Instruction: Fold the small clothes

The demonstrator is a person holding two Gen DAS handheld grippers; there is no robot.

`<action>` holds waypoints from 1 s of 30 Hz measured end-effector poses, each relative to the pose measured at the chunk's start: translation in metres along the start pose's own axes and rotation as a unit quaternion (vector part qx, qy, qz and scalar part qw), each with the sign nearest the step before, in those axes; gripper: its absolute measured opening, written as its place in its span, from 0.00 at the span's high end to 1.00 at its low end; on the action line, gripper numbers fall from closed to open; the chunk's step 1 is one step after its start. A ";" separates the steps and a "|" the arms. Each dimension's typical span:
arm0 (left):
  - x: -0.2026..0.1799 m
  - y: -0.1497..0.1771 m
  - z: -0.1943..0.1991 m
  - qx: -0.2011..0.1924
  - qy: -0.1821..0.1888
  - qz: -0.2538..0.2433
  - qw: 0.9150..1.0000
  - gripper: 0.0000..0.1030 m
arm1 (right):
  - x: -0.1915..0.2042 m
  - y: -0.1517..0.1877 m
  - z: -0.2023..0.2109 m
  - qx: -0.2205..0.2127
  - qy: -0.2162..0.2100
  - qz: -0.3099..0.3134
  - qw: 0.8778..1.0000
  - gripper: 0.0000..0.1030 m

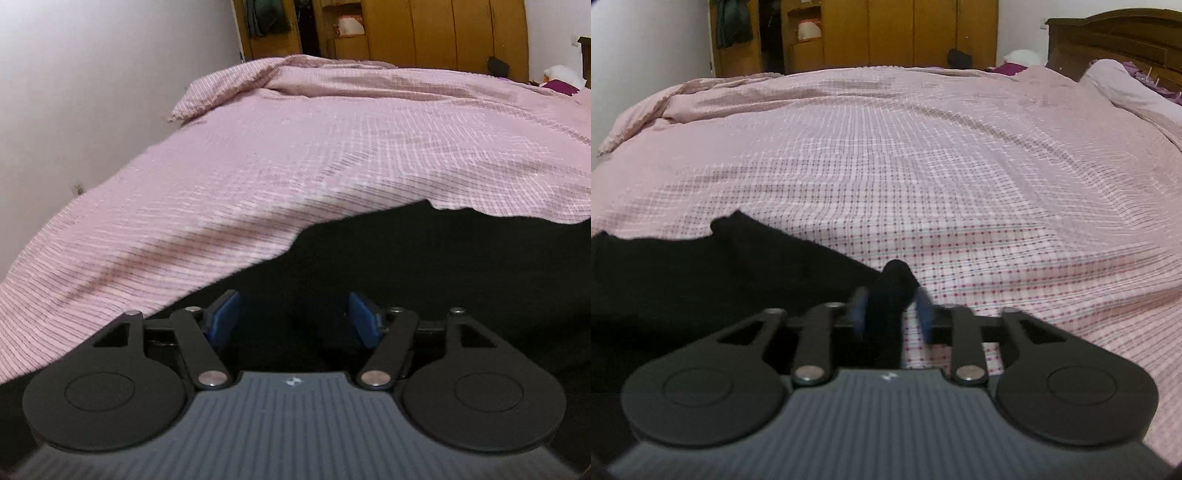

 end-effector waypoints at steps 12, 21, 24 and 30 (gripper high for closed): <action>0.016 -0.014 0.034 -0.005 0.052 0.019 0.998 0.31 | 0.027 0.032 0.080 0.067 -0.158 0.046 0.984 0.53; 0.005 -0.026 0.049 -0.015 0.069 0.013 0.997 0.31 | 0.054 0.062 0.055 0.097 -0.127 0.210 0.964 0.54; 0.002 -0.024 0.040 -0.006 0.068 0.010 0.998 0.31 | 0.055 0.062 0.050 0.100 -0.106 0.234 0.961 0.73; -0.005 -0.010 0.011 0.023 0.049 -0.001 0.999 0.31 | 0.047 0.044 0.071 0.069 -0.092 0.224 0.968 0.91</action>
Point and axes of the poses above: each gripper's, at about its wrist camera, not at the fingertips, and z roughly against the way its jaws point, x to its left, y to its underside, the point moved 9 cm from there along -z, roughly the way its jaws point, and after that the axes turned 3 degrees about -z, right-handed, at the moved point
